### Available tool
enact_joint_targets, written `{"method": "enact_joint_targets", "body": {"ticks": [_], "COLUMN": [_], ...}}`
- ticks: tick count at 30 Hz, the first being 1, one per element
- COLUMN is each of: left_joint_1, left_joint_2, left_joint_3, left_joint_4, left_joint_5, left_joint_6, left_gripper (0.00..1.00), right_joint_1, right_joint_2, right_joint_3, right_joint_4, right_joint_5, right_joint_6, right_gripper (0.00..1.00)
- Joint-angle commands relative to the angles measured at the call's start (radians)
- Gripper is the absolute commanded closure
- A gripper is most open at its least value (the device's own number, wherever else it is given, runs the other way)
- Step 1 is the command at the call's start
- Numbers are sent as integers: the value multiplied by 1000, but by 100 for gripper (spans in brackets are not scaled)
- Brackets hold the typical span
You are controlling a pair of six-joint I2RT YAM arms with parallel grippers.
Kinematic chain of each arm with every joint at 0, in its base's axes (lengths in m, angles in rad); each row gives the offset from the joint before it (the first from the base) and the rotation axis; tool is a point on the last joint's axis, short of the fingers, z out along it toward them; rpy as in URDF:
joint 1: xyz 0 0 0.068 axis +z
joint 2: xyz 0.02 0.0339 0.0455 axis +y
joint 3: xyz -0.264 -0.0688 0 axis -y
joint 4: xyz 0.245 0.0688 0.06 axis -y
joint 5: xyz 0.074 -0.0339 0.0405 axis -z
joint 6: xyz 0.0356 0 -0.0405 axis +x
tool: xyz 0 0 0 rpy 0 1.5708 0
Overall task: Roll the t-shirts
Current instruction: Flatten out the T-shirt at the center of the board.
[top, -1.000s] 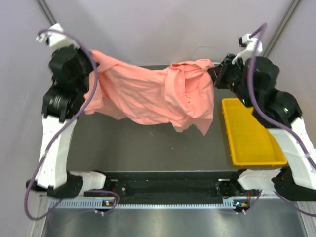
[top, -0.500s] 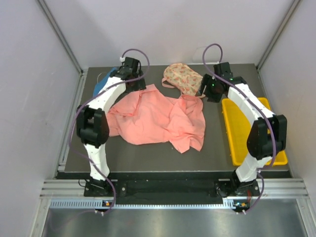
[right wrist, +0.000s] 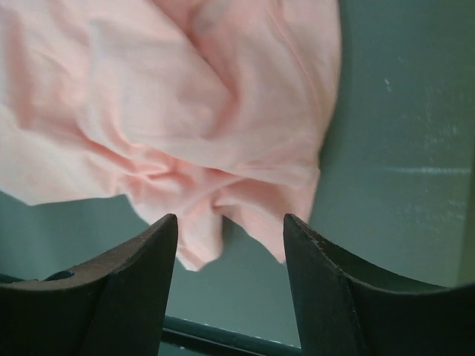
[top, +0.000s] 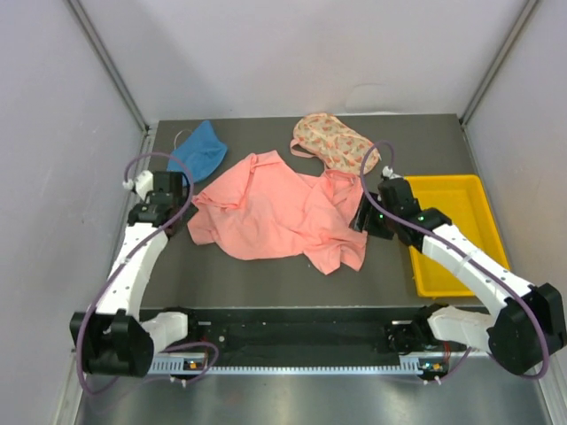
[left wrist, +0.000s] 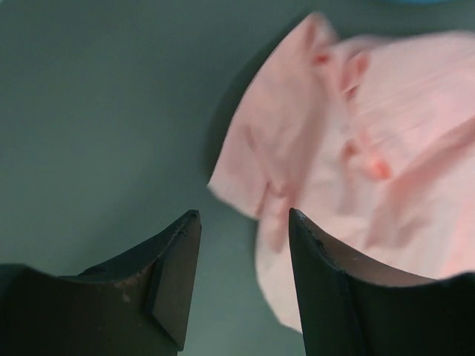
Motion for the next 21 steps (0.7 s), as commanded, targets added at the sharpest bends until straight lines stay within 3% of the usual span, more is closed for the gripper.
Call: {"method": "enact_joint_targets", "body": {"ticks": [1, 11, 21], "left_joint_1": [-3, -3, -3], "left_joint_2": [59, 151, 235], "left_joint_3": [-139, -256, -265], "left_joint_4": [27, 127, 247], "left_joint_5": [81, 160, 127], "left_joint_6": [-161, -278, -277], "left_gripper": [46, 60, 57], "right_joint_1": [5, 4, 4], "right_joint_2": [-44, -47, -7], "right_joint_3": [-68, -112, -138], "right_joint_4": [65, 85, 128], "right_joint_5": [64, 58, 47], "right_joint_6": [22, 11, 14], "right_gripper": [42, 42, 42]}}
